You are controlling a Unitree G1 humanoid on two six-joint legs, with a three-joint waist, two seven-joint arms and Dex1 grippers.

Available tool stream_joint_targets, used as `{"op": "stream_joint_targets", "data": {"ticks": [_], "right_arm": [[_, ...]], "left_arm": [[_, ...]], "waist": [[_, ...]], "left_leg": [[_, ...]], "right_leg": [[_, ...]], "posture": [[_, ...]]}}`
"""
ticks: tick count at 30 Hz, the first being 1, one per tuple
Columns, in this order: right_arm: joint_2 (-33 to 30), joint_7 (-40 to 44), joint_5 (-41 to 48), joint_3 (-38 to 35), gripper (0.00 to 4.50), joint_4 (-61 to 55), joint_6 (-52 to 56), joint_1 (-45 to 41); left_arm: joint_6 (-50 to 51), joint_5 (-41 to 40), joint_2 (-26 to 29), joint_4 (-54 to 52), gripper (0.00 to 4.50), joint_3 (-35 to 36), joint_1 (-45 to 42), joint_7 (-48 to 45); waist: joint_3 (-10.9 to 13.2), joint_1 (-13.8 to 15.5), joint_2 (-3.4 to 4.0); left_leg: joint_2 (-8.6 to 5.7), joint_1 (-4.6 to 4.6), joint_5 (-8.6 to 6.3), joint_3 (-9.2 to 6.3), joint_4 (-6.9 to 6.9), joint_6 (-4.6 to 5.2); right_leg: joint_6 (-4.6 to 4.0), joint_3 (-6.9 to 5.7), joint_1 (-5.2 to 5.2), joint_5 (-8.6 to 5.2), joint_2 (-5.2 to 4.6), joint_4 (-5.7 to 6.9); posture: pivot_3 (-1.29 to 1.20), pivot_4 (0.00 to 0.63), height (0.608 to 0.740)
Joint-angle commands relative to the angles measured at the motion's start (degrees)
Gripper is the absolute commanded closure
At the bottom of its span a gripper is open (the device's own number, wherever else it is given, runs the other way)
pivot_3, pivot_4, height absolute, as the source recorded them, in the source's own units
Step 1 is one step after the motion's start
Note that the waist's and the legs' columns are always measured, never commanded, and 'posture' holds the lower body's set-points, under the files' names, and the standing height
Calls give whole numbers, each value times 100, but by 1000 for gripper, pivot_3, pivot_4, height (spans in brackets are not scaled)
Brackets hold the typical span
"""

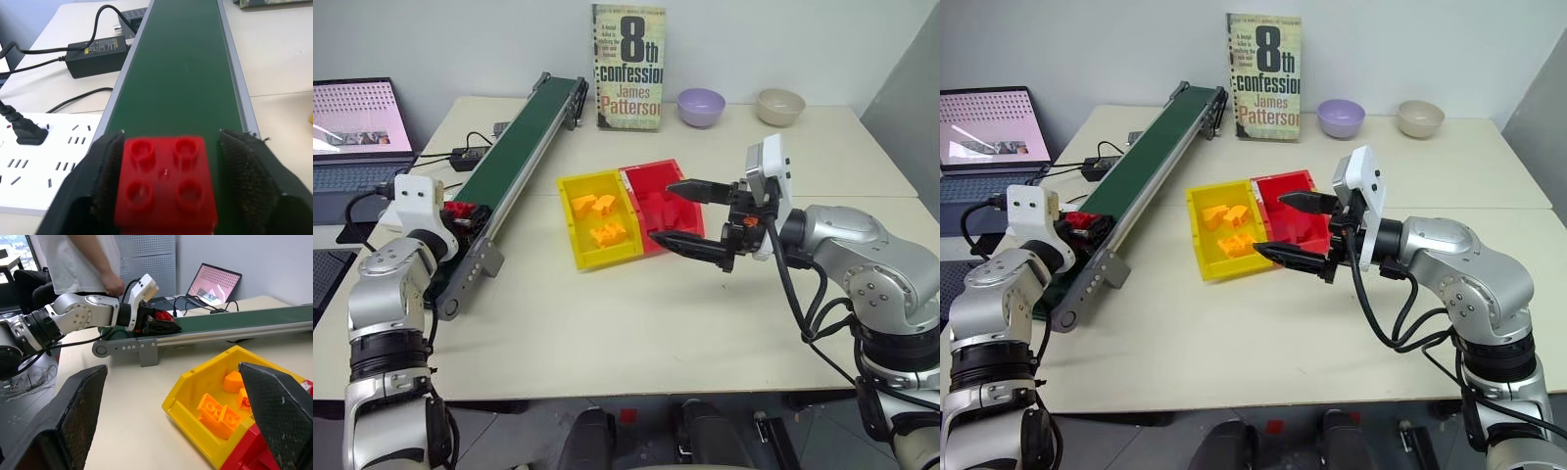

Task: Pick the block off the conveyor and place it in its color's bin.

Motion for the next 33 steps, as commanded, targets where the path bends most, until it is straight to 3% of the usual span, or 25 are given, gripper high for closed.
{"op": "stream_joint_targets", "data": {"ticks": [1, 5, 13, 20, 22, 26, 33], "right_arm": [[-76, -13, 79, -194, 0, -141, -87, -34], [-89, -40, 97, -204, 0, -186, -80, 14], [-86, -247, -26, -196, 0, -273, -129, 212], [-339, -1168, -873, -248, 0, -640, -151, 745], [-259, -1570, -942, -378, 0, -863, 28, 918], [77, -2645, -1209, -572, 0, -1680, 470, 1750], [602, -3486, -1420, -515, 0, -2220, 835, 2023]], "left_arm": [[335, -183, 129, -705, 2193, 320, 241, 108], [829, -417, 138, -1382, 2930, 633, 504, 259], [1133, -591, 50, -1636, 2961, 641, 348, 326], [1141, -662, -91, -1574, 2961, -506, -818, -397], [1003, -609, -294, -1288, 2961, -943, -1353, -662], [115, -116, -1364, -62, 2961, -2184, -2503, -1338], [-1426, 462, -2229, 2055, 2961, -2789, -3424, -2041]], "waist": [[0, -1, 0], [0, -3, 0], [0, 8, -1], [-3, 73, -5], [-3, 75, -6], [-7, 194, -11], [-3, -68, -5]], "left_leg": [[0, 0, 0, 0, 0, 0], [6, 1, 0, -1, 0, 0], [0, 1, 0, -1, 0, 0], [-14, -5, 0, -4, 3, 0], [-16, -5, 0, 3, 4, 0], [-23, -10, 0, -4, 5, 0], [-30, -8, -1, 13, 2, 1]], "right_leg": [[0, 0, 0, 0, -1, 1], [0, 0, 0, 0, -5, 0], [0, 0, 2, 0, -2, 0], [0, -5, 4, -1, 4, -5], [2, 3, 4, 0, 4, -6], [3, -21, 18, 0, 9, -13], [4, 12, -5, 0, 33, -13]], "posture": [[0, 150, 740], [0, 150, 740], [0, 150, 740], [0, 150, 740], [0, 150, 740], [0, 150, 740], [0, 150, 740]]}}
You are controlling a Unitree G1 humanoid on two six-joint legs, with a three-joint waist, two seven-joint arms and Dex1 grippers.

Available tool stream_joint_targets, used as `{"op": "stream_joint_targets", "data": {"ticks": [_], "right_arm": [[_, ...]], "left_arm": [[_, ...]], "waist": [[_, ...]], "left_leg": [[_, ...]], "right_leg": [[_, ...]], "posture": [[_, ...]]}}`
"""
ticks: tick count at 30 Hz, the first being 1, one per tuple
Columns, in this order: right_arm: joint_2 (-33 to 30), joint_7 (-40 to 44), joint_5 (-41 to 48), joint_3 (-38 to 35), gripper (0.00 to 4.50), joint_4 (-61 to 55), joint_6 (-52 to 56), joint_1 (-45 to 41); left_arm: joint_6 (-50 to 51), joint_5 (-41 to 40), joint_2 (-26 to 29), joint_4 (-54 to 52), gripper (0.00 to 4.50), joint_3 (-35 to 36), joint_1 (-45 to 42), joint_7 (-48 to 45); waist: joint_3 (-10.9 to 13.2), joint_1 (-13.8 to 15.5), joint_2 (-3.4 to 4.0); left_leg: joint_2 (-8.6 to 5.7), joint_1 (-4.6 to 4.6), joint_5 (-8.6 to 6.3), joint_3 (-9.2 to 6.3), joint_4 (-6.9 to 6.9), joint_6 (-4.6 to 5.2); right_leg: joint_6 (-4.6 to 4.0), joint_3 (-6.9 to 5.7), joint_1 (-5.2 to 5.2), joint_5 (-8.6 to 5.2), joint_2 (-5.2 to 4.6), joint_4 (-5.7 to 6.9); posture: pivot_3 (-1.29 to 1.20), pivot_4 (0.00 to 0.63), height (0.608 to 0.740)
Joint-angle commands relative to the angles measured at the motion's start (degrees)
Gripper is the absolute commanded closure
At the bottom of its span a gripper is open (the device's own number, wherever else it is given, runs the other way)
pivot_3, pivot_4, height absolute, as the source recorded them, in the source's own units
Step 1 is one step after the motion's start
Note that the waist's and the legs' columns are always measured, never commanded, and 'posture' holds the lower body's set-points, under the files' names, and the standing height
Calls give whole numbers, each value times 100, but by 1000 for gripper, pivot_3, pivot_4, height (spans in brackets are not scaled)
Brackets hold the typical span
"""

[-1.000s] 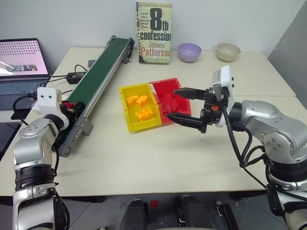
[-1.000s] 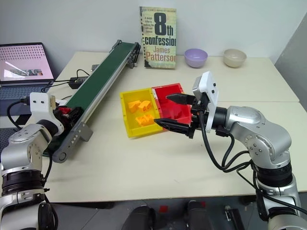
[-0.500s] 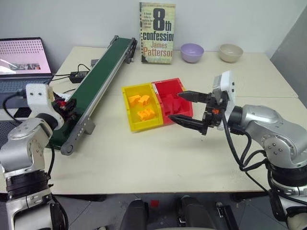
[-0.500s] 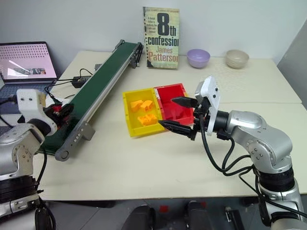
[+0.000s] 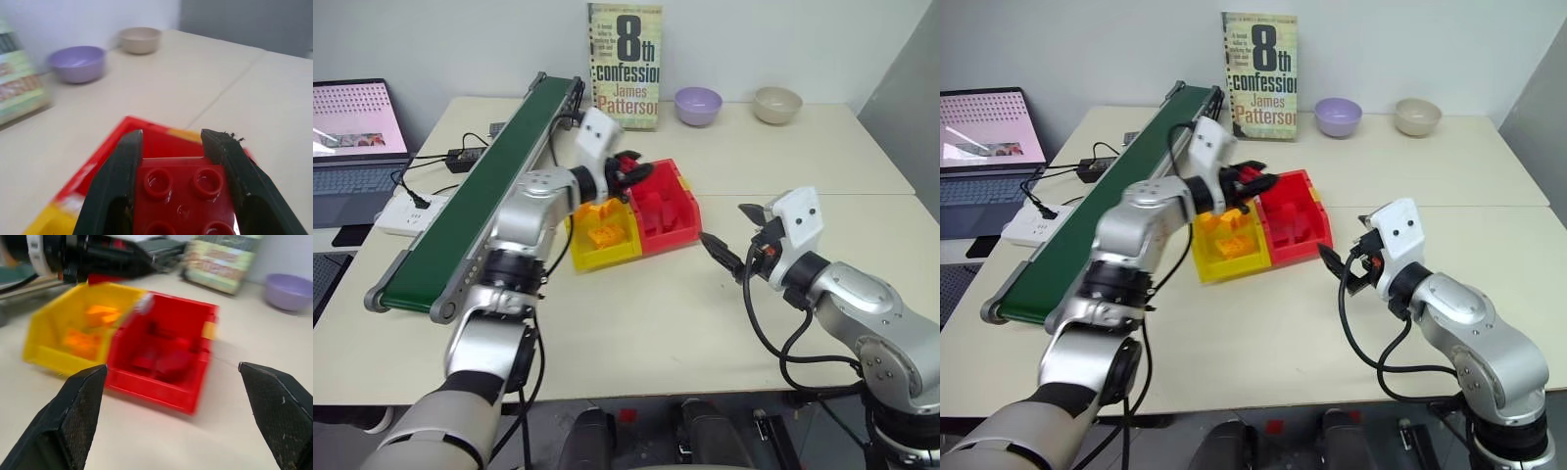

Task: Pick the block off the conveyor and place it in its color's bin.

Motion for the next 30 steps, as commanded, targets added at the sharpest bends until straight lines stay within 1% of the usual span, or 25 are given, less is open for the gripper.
{"op": "stream_joint_targets", "data": {"ticks": [1, 2, 4, 5, 6, 8, 11, 13, 14, 15, 16, 19, 21, 23, 24, 25, 27, 30], "right_arm": [[204, -395, -64, -103, 0, -473, 159, 20], [233, -461, -73, -117, 0, -537, 212, 34], [274, -570, -73, -166, 0, -650, 307, 68], [282, -603, -69, -185, 0, -687, 343, 79], [285, -635, -64, -201, 0, -722, 381, 84], [299, -702, -29, -259, 0, -801, 490, 69], [313, -748, 26, -347, 0, -883, 637, 26], [320, -749, 56, -383, 0, -900, 697, -7], [311, -736, 64, -389, 0, -891, 719, -31], [301, -716, 70, -391, 0, -872, 739, -63], [295, -701, 72, -393, 0, -860, 757, -87], [-12, -264, 179, -461, 0, -575, 689, -260], [-187, 23, 235, -497, 0, -417, 602, -312], [-624, 766, 355, -484, 0, 0, 315, -405], [-858, 1171, 406, -448, 0, 243, 166, -455], [-1052, 1500, 420, -398, 0, 445, 19, -483], [-1305, 1903, 351, -286, 0, 736, -235, -504], [-1533, 2366, 252, -163, 0, 1168, -565, -614]], "left_arm": [[-965, 328, -259, 992, 2961, -122, -492, -316], [-1204, 416, -332, 1331, 2961, -130, -626, -321], [-1546, 499, -458, 1909, 2260, -74, -884, -333], [-1655, 522, -497, 2115, 2248, -44, -978, -337], [-1761, 531, -527, 2280, 1946, -16, -1049, -404], [-1947, 569, -571, 2558, 1524, 16, -1173, -487], [-2109, 615, -576, 2832, 811, 103, -1299, -576], [-2137, 591, -560, 2904, 417, 189, -1343, -626], [-2152, 594, -528, 2917, 342, 214, -1355, -644], [-2159, 597, -480, 2916, 65, 243, -1363, -675], [-2166, 607, -448, 2919, 65, 265, -1370, -699], [-1667, 596, 226, 2278, 65, 262, -1076, -1248], [-1359, 590, 526, 1831, 65, 187, -835, -1538], [-696, 403, 1269, 540, 65, 111, -98, -2223], [-275, 228, 1648, -165, 65, 181, 287, -2464], [49, 99, 1896, -705, 65, 258, 567, -2556], [480, -69, 2191, -1418, 65, 391, 932, -2535], [1093, -335, 2647, -2455, 65, 657, 1530, -2476]], "waist": [[0, -13, 0], [0, -16, 0], [0, -19, 0], [0, -22, 0], [0, -20, 0], [0, -23, 0], [0, -23, 0], [0, -23, 0], [0, -23, 0], [0, -24, 0], [0, -25, 0], [0, -71, 0], [1, -113, 2], [1, -120, 6], [0, -141, 10], [1, -155, 11], [2, -121, 12], [3, -50, 10]], "left_leg": [[8, 0, 0, -11, -2, 0], [13, 1, 0, -16, -3, 0], [21, 0, 0, -19, -4, 0], [22, 0, 0, -20, -4, 0], [23, 0, 0, -22, -4, 0], [22, -1, 0, -21, -4, 0], [16, -2, 0, -17, -3, 0], [12, -3, 0, -15, -3, 0], [12, -3, 0, -15, -3, 0], [11, -3, 0, -15, -3, 0], [12, -4, 0, -17, -3, 0], [13, -5, 0, -17, -3, 0], [17, 0, 0, -14, -4, 0], [22, 5, 0, -18, -8, 0], [25, 10, 0, -13, -12, 0], [26, 13, 0, -14, -15, 0], [34, 10, 0, -15, -16, 0], [35, -2, 0, -34, -11, 0]], "right_leg": [[-2, -4, -1, -1, 16, 4], [-3, -6, -1, -2, 26, 6], [-4, -11, -1, -4, 39, 9], [-4, -10, -1, -4, 41, 10], [-4, -12, -1, -4, 43, 11], [-4, -9, 0, -4, 42, 8], [-3, -2, 0, -4, 33, 4], [-3, -2, 0, -4, 26, 2], [-3, -2, 0, -4, 26, 1], [-3, -3, 0, -4, 25, 1], [-3, -4, -1, -4, 26, 2], [-3, -4, -4, -4, 27, 5], [-4, 0, -4, -3, 30, 8], [-4, -2, -2, -4, 35, 10], [-5, 4, -2, -4, 37, 10], [-10, 5, -2, -6, 36, 14], [-10, 2, -6, -7, 37, 14], [-10, -7, -6, -8, 33, 12]], "posture": [[0, 150, 740], [0, 150, 740], [0, 150, 740], [0, 150, 740], [0, 150, 740], [0, 150, 740], [0, 150, 740], [0, 150, 740], [0, 150, 740], [0, 150, 740], [0, 150, 740], [0, 150, 740], [0, 150, 740], [0, 150, 740], [0, 150, 740], [0, 150, 740], [0, 150, 740], [0, 150, 740]]}}
